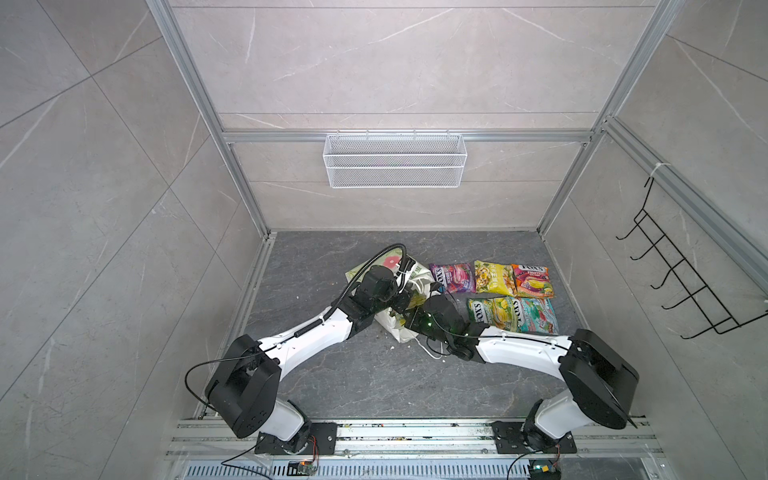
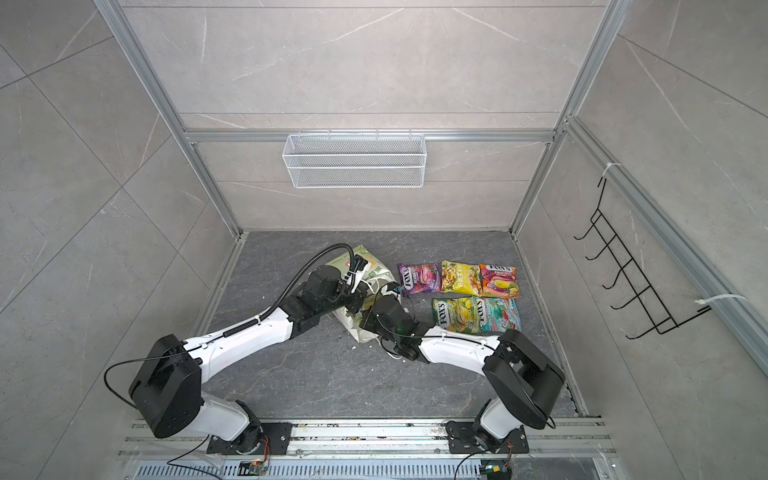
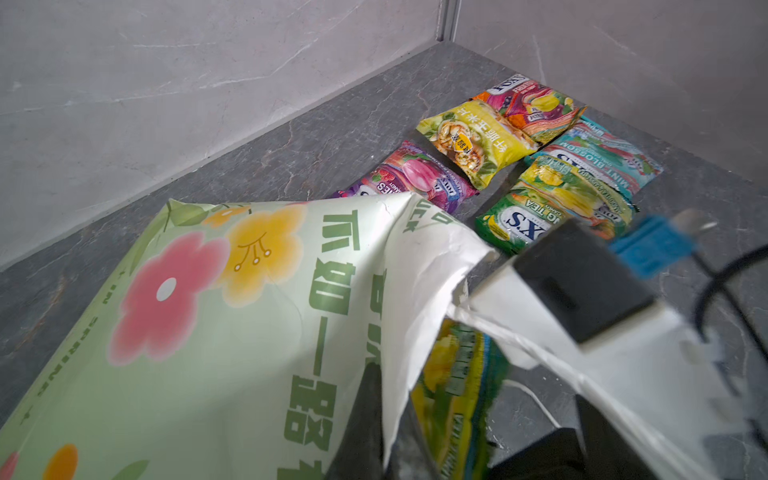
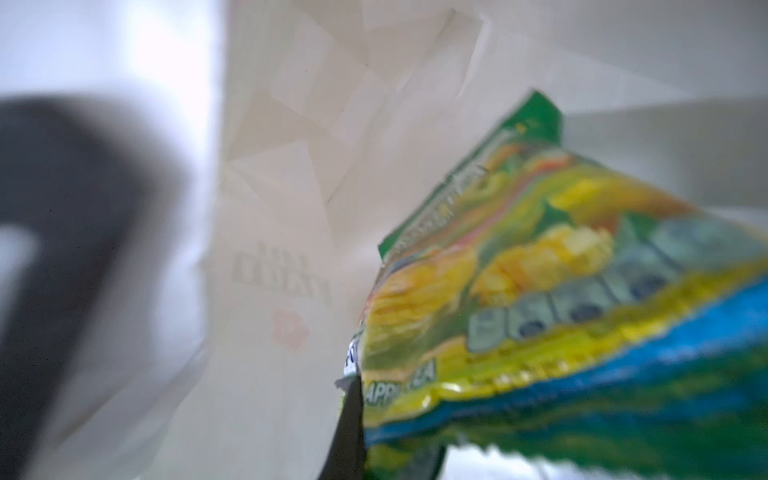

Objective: Take the snacks out of the paper bag
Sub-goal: 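Pull the packet out with the right gripper while the left lifts the bag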

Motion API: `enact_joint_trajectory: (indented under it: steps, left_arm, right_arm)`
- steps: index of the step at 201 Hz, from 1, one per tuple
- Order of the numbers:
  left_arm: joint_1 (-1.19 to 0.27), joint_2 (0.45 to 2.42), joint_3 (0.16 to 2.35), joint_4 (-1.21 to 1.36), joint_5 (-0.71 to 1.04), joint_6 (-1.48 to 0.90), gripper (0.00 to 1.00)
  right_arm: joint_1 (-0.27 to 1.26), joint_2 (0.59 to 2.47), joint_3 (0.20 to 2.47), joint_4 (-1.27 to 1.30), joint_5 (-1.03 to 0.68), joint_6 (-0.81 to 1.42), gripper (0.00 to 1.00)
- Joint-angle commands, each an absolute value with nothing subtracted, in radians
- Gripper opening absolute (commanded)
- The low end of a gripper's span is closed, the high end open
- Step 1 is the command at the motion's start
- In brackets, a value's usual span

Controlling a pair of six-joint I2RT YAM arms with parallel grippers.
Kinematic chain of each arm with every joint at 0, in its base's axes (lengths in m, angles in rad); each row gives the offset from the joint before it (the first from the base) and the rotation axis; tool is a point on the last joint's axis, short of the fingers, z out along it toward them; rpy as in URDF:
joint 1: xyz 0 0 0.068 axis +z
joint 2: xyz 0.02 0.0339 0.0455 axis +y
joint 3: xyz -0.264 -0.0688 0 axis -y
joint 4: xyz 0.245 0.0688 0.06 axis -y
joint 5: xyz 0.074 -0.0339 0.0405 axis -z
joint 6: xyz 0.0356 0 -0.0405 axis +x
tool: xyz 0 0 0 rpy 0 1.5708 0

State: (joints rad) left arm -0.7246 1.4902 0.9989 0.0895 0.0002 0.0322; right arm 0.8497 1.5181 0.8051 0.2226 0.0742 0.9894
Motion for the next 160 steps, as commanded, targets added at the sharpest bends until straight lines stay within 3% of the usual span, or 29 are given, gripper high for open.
enact_joint_trajectory:
  steps: [1,83,118,160]
  left_arm:
    - [-0.711,1.502,1.048,0.052,-0.064,0.004,0.0]
    - [-0.637,1.526,1.088,-0.014,-0.089,-0.097,0.0]
    - [-0.619,1.518,1.172,-0.131,-0.112,-0.155,0.0]
    - [-0.606,1.532,1.376,-0.389,-0.038,-0.286,0.0]
  right_arm:
    - [0.856,1.426,0.829,0.118,0.022,0.851,0.01]
    - [0.858,1.191,0.945,-0.186,-0.042,0.486,0.0]
    - [0.842,1.114,1.051,-0.376,0.075,0.389,0.0]
    - [0.659,1.131,1.156,-0.515,0.086,0.415,0.0]
